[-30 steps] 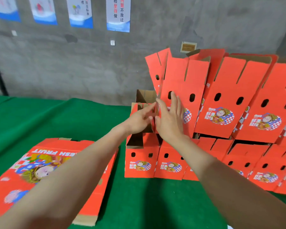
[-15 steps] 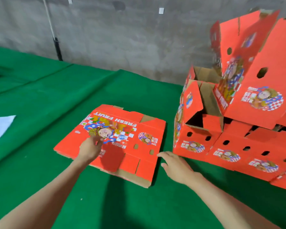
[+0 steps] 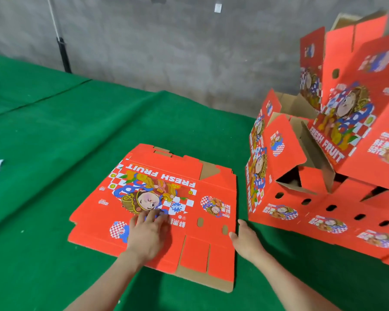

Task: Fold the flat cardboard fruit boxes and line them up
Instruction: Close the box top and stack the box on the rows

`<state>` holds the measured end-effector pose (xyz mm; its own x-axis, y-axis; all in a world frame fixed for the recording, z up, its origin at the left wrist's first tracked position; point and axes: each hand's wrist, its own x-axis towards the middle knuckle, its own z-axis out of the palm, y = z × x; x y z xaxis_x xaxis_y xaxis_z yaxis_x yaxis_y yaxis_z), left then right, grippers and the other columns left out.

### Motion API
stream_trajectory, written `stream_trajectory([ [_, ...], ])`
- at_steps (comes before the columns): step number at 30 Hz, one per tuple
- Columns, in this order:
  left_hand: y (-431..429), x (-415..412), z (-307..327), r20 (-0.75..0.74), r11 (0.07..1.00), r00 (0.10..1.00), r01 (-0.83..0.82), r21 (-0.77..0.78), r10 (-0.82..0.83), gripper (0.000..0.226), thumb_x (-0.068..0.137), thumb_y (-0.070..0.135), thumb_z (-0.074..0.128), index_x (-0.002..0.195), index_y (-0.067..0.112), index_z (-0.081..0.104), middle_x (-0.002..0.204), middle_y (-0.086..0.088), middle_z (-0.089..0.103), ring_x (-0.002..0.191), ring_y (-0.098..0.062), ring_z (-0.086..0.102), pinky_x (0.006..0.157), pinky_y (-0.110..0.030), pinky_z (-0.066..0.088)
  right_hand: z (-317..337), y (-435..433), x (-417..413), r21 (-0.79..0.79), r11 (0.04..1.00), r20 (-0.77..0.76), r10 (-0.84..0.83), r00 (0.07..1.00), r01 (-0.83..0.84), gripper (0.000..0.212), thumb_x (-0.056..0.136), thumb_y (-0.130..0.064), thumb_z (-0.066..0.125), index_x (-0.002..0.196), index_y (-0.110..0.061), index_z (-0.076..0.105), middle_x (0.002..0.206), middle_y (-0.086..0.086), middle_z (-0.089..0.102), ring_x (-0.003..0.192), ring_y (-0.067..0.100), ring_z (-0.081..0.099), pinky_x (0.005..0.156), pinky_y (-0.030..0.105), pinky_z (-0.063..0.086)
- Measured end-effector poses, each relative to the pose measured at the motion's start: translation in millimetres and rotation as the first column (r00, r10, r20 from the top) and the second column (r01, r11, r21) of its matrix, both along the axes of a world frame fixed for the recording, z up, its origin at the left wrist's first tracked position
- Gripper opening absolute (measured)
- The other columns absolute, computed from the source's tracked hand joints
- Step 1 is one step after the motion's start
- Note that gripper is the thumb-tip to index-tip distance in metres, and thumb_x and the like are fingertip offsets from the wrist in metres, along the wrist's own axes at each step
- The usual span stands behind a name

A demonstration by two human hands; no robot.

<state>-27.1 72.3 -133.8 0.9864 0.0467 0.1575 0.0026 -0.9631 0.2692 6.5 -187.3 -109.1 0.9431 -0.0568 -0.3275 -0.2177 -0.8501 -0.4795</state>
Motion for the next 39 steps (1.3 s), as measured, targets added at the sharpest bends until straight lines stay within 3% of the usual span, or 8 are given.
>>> stream_trajectory([
  [3, 11, -6, 1, 0.214, 0.995, 0.975, -0.032, -0.1, 0.053, 0.046, 0.081, 0.04, 0.036, 0.073, 0.011, 0.071, 0.069, -0.01, 0.064, 0.063, -0.035, 0.064, 0.057, -0.041, 0.05, -5, 9, 12, 0.205, 0.95, -0.02, -0.236, 0.972, 0.235, 0.024, 0.097, -0.017, 0.047, 0.115, -0.003, 0.056, 0.117, 0.015, 0.059, 0.105, 0.028, 0.056, 0.087, 0.031, 0.042],
  [9, 22, -16, -5, -0.11, 0.991, 0.99, -0.095, -0.099, 0.084, 0.115, 0.067, 0.077, -0.027, 0.147, 0.022, 0.033, 0.157, -0.003, 0.022, 0.146, -0.029, 0.013, 0.115, -0.052, 0.007, 5, 33, 21, 0.436, 0.717, 0.005, -0.606, 0.795, 0.544, 0.036, 0.093, -0.03, 0.057, 0.095, 0.005, 0.063, 0.097, 0.021, 0.065, 0.087, 0.034, 0.06, 0.076, 0.035, 0.045],
  [19, 32, -8, 71, 0.334, 0.857, 0.84, -0.258, -0.447, 0.427, 0.056, 0.085, 0.023, 0.066, 0.124, -0.014, 0.049, 0.126, -0.043, 0.04, 0.117, -0.057, 0.04, 0.097, -0.061, 0.036, 76, -12, -43, 0.707, 0.698, 0.417, -0.538, 0.733, 0.111, 0.023, 0.096, -0.011, 0.051, 0.073, -0.005, 0.049, 0.065, 0.002, 0.041, 0.06, 0.014, 0.037, 0.057, 0.03, 0.029],
  [25, 12, -8, 138, 0.302, 0.606, 0.839, -0.04, -0.795, 0.452, 0.05, 0.085, 0.032, 0.068, 0.123, 0.004, 0.05, 0.09, -0.006, 0.058, 0.08, -0.025, 0.054, 0.077, -0.036, 0.045, 86, -103, -105, 0.784, 0.614, 0.42, -0.636, 0.647, 0.094, 0.022, 0.094, -0.021, 0.055, 0.072, -0.018, 0.053, 0.057, -0.003, 0.047, 0.051, 0.016, 0.046, 0.048, 0.023, 0.04],
  [28, -16, -14, 156, 0.287, 0.39, 0.908, 0.156, -0.908, 0.304, 0.018, 0.086, 0.017, 0.068, 0.102, 0.017, 0.06, 0.077, 0.001, 0.062, 0.064, -0.015, 0.057, 0.052, -0.017, 0.048, 85, -147, -130, 0.745, 0.66, 0.5, -0.648, 0.575, 0.097, 0.026, 0.095, -0.009, 0.053, 0.07, -0.016, 0.052, 0.062, -0.007, 0.046, 0.055, 0.006, 0.042, 0.049, 0.018, 0.037],
  [32, -54, -33, 163, 0.316, 0.172, 0.946, 0.3, -0.938, 0.07, 0.02, 0.085, 0.002, 0.062, 0.086, 0.021, 0.055, 0.07, 0.007, 0.069, 0.061, -0.005, 0.063, 0.06, -0.019, 0.053, 93, -194, -158, 0.67, 0.723, 0.559, -0.639, 0.528, 0.166, 0.021, 0.095, -0.005, 0.052, 0.078, -0.018, 0.053, 0.078, 0.002, 0.049, 0.077, 0.012, 0.044, 0.069, 0.024, 0.035],
  [36, -93, -55, 165, 0.361, 0.064, 0.932, 0.363, -0.93, -0.036, 0.022, 0.085, 0.001, 0.058, 0.083, 0.023, 0.054, 0.072, 0.005, 0.071, 0.06, -0.006, 0.064, 0.058, -0.019, 0.054, 127, -216, -185, 0.446, 0.85, 0.745, -0.526, 0.41, 0.281, 0.047, 0.087, -0.024, 0.061, 0.128, -0.003, 0.049, 0.119, 0.009, 0.051, 0.111, 0.022, 0.046, 0.099, 0.036, 0.033],
  [39, -118, -70, 170, 0.405, 0.034, 0.913, 0.407, -0.913, -0.052, 0.021, 0.084, 0.0, 0.056, 0.084, 0.021, 0.054, 0.072, 0.006, 0.071, 0.06, -0.004, 0.064, 0.057, -0.017, 0.053, 163, -216, -198, 0.194, 0.949, 0.928, -0.26, 0.269, 0.249, 0.052, 0.082, -0.026, 0.054, 0.123, 0.005, 0.052, 0.123, 0.019, 0.053, 0.116, 0.028, 0.045, 0.104, 0.034, 0.032],
])
